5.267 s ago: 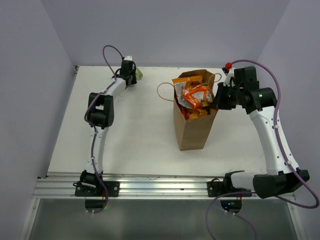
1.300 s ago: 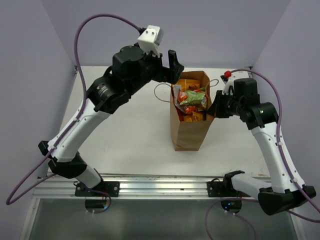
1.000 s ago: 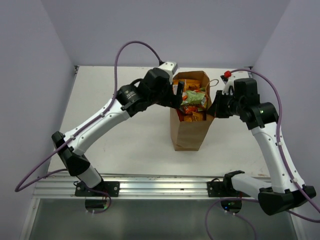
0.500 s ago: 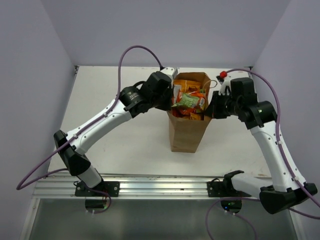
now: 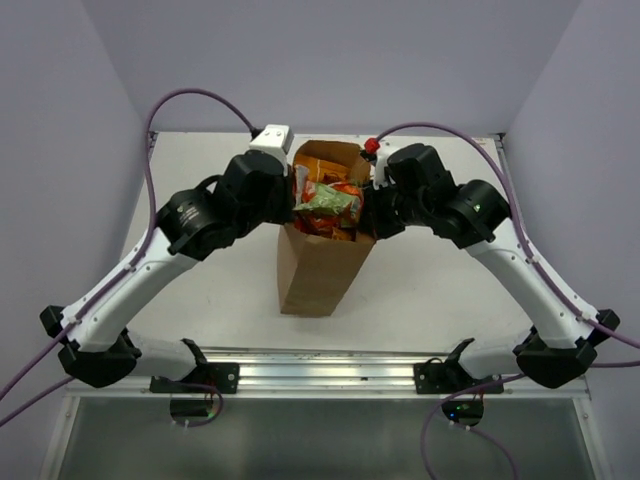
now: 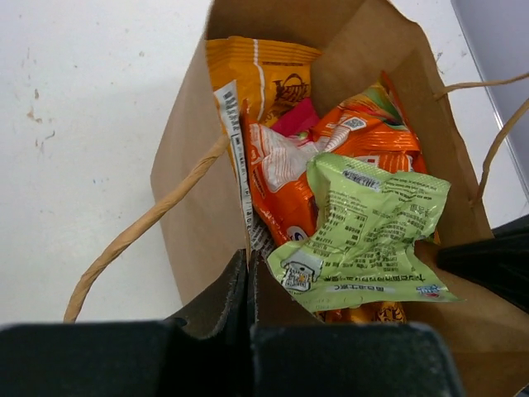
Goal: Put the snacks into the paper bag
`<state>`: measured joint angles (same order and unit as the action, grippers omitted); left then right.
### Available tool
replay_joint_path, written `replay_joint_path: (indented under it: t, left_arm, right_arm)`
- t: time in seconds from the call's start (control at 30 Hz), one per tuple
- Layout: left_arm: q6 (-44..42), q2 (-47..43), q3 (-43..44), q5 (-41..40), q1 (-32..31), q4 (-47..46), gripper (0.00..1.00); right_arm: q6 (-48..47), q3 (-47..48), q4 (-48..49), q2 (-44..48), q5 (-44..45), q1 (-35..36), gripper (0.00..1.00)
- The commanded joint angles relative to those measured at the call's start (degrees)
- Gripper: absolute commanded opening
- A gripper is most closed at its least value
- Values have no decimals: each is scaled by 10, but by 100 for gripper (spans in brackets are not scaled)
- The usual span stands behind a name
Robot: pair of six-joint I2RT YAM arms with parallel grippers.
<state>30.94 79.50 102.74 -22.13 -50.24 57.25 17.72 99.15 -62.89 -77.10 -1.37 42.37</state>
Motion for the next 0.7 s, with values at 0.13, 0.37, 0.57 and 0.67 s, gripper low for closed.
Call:
replay_joint_path:
  t: [0.13,0.37,0.57,0.67]
  left_arm:
    - [41,-102,-246,14,-6,-111,0]
    - [-5,-137,-226,-35,-6,-150,88]
    - [-113,-121,-1,-214,-6,-184,100]
    - [-155,-126,29,-298,-6,-230,100]
  right_arm:
    - [22,-104,90,18,-14,10,0]
    - [41,-109,106,20,-15,11,38]
    - [46,107,4,-2,98,13,41]
    - [43,195,-42,-3,179,12,45]
